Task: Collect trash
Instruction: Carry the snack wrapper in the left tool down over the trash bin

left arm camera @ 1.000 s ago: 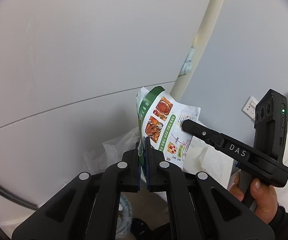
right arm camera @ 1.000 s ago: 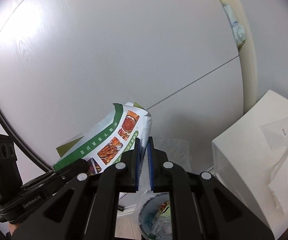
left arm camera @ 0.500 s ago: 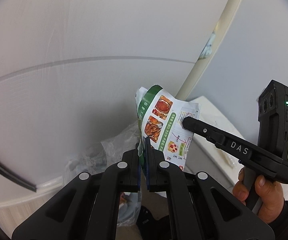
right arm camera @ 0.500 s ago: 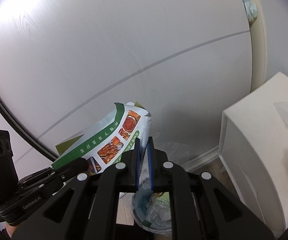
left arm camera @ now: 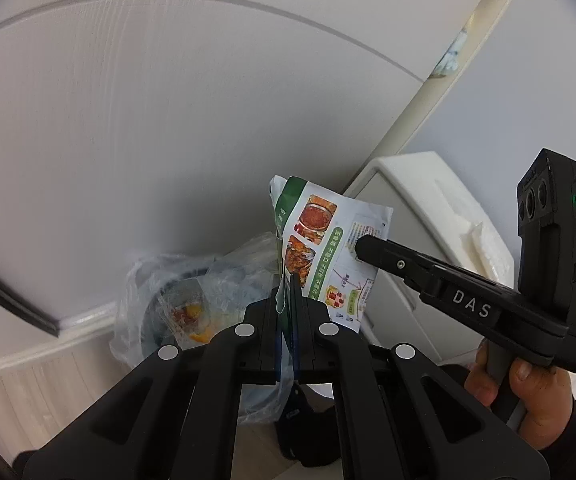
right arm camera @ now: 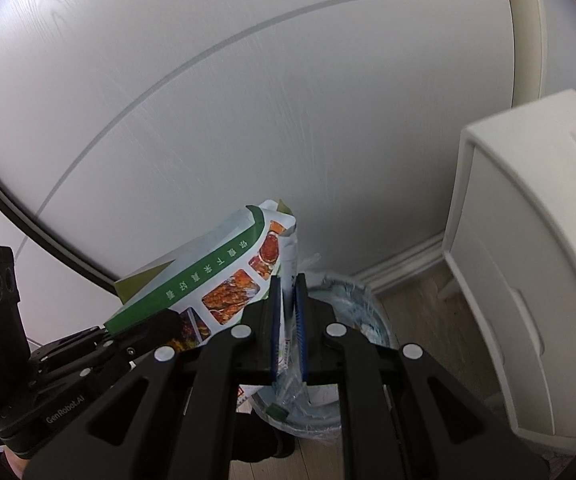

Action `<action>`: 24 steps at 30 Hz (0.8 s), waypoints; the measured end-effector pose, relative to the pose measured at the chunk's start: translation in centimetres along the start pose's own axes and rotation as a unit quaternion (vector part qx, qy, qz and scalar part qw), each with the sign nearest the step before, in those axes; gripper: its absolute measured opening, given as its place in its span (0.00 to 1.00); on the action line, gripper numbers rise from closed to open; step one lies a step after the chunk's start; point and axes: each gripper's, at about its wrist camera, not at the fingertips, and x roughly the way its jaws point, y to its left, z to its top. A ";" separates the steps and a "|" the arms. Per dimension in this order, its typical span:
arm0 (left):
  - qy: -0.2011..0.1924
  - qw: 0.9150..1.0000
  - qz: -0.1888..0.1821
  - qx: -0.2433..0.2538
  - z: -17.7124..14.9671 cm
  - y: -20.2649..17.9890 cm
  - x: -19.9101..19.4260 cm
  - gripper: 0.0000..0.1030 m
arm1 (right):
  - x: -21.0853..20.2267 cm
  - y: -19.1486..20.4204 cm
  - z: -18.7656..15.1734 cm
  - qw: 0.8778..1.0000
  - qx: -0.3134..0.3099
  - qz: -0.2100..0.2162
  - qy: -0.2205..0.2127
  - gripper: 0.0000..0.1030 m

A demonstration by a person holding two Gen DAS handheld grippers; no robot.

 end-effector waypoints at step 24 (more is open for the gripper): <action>0.106 0.993 0.002 -0.055 -5.7 6.0 9.8 0.02 | 10.8 -2.7 -5.6 0.991 0.019 -0.045 0.124 0.09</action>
